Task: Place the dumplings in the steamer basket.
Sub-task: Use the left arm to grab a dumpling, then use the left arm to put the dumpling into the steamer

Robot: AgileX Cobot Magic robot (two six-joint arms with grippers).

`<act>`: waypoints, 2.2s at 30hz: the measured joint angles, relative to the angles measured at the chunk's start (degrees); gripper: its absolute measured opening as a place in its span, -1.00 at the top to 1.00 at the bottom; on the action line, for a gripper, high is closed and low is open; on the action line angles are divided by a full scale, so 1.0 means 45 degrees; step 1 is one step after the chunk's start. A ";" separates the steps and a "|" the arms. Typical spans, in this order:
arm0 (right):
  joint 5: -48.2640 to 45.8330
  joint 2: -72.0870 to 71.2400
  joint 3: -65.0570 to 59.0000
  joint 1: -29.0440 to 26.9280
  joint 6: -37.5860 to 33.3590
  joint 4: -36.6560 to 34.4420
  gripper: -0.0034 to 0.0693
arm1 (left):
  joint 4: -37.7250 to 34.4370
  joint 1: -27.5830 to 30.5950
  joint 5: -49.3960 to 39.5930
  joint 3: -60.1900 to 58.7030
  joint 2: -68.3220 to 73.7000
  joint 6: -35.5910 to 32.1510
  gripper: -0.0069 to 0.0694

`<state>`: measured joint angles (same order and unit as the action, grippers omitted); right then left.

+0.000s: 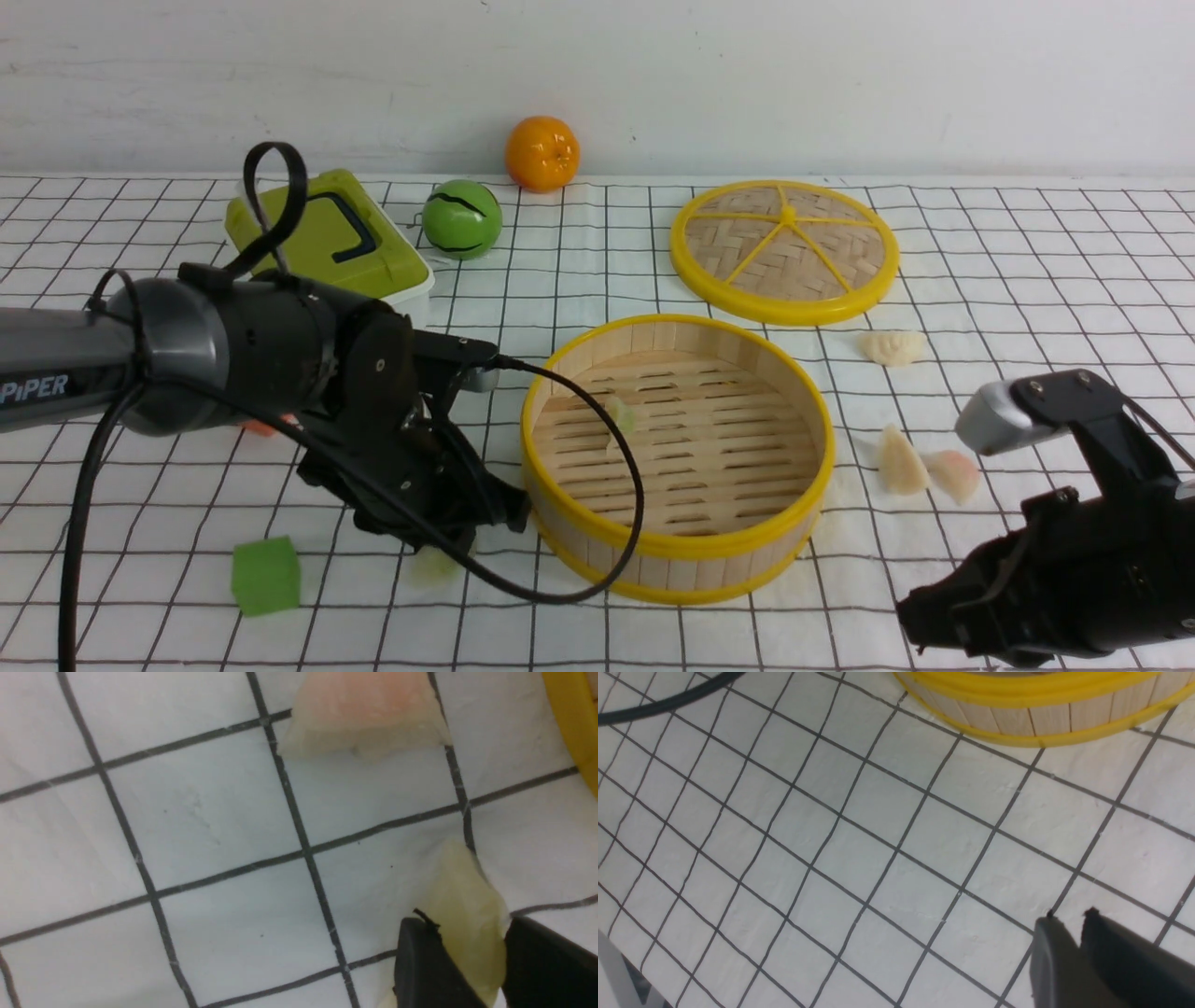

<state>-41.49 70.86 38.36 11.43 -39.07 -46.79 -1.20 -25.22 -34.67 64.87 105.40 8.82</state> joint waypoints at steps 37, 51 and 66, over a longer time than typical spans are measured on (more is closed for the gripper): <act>0.0998 0.0000 0.0000 0.0000 -0.0094 0.0119 0.57 | -0.1441 -0.2350 -0.5517 1.0496 0.2762 0.1955 0.34; 0.0672 0.0000 0.0000 0.0000 -0.0094 0.0146 0.55 | 0.0583 -0.2633 -0.5484 1.2717 0.6009 0.5317 0.34; 0.0440 0.0000 0.0000 0.0000 -0.0094 -0.0141 0.50 | 0.1264 -0.2633 -0.6260 1.2753 0.6009 0.7153 0.30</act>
<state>-39.51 70.86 38.36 11.43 -39.49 -47.42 4.48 -37.07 -62.84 122.26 132.45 41.00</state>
